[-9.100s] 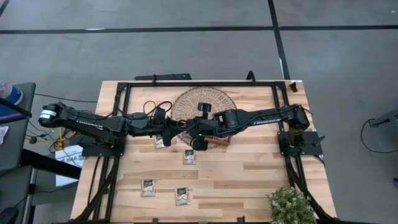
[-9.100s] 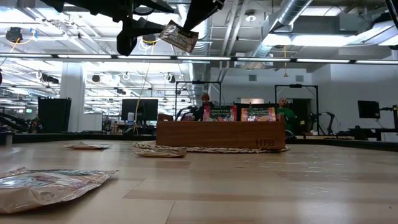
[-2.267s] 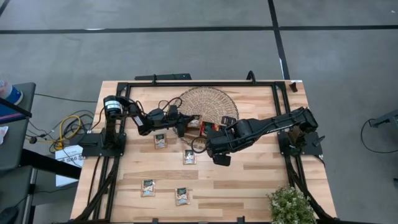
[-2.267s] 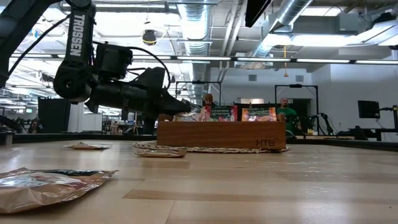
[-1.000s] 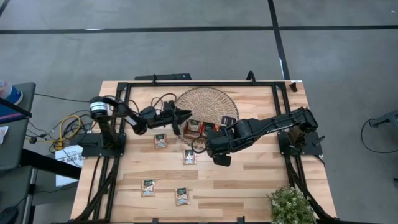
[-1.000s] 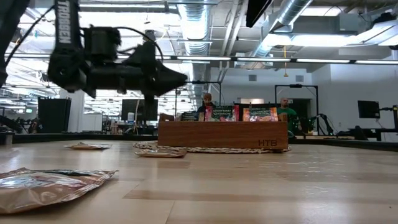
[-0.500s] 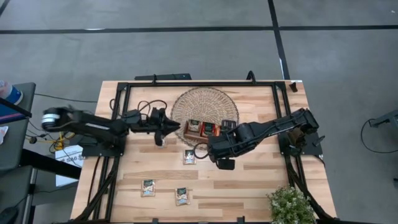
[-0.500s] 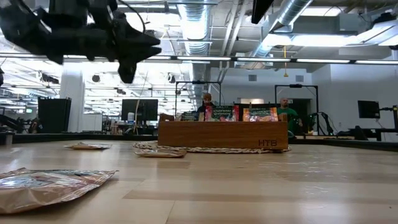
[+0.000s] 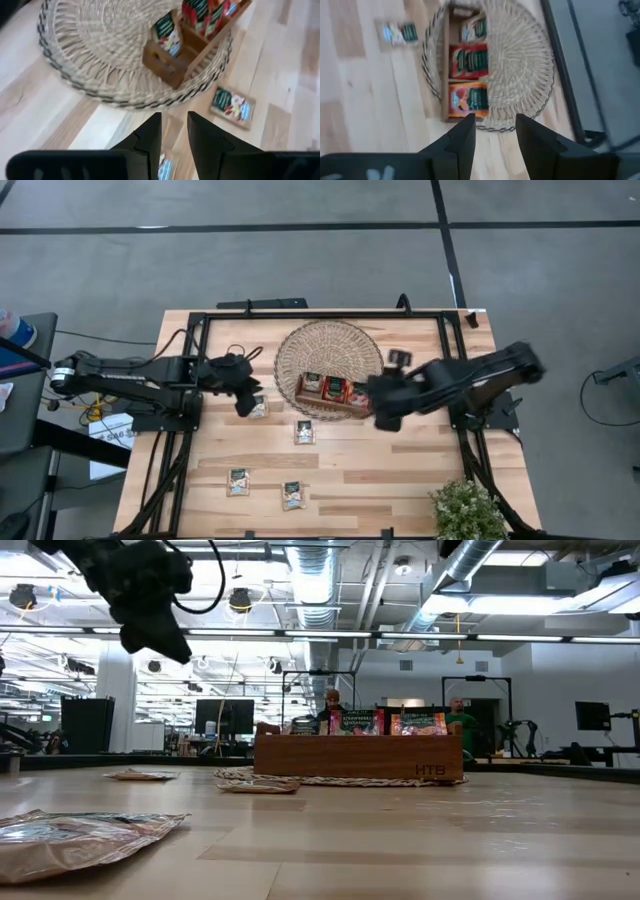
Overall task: Pick & Place Tea
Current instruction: Put the brown tea bag into the left section of the wooden organizer
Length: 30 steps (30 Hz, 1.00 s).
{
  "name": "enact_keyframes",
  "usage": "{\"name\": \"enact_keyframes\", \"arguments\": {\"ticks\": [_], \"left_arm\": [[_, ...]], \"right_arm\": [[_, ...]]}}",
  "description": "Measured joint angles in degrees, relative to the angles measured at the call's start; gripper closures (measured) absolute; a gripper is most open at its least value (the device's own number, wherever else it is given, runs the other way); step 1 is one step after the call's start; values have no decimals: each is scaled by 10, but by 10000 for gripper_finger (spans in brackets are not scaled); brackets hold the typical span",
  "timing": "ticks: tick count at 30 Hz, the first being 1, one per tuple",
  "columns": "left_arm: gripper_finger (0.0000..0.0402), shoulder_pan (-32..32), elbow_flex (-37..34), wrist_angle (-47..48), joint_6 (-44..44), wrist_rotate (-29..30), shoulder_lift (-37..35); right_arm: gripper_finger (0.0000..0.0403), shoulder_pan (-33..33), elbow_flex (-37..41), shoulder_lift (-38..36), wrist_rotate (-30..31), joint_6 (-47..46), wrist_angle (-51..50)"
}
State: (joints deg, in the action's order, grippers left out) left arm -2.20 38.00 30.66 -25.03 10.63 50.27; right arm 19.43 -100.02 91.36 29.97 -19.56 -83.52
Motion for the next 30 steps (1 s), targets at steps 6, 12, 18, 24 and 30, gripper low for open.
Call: {"name": "enact_keyframes", "arguments": {"ticks": [6,12,18,24,30], "left_arm": [[317,0,4,47,-32,-19,23],[317,0,4,85,-67,-31,85],[317,-1,4,89,-76,-44,152],[317,-21,4,97,-56,-78,205],[317,-50,4,83,22,-73,217]], "right_arm": [[269,11,165,-176,2,0,164],[269,20,358,-345,-1,11,364],[269,38,499,-480,-17,12,531],[269,59,591,-569,-21,20,667],[269,76,618,-612,-16,20,704]]}}
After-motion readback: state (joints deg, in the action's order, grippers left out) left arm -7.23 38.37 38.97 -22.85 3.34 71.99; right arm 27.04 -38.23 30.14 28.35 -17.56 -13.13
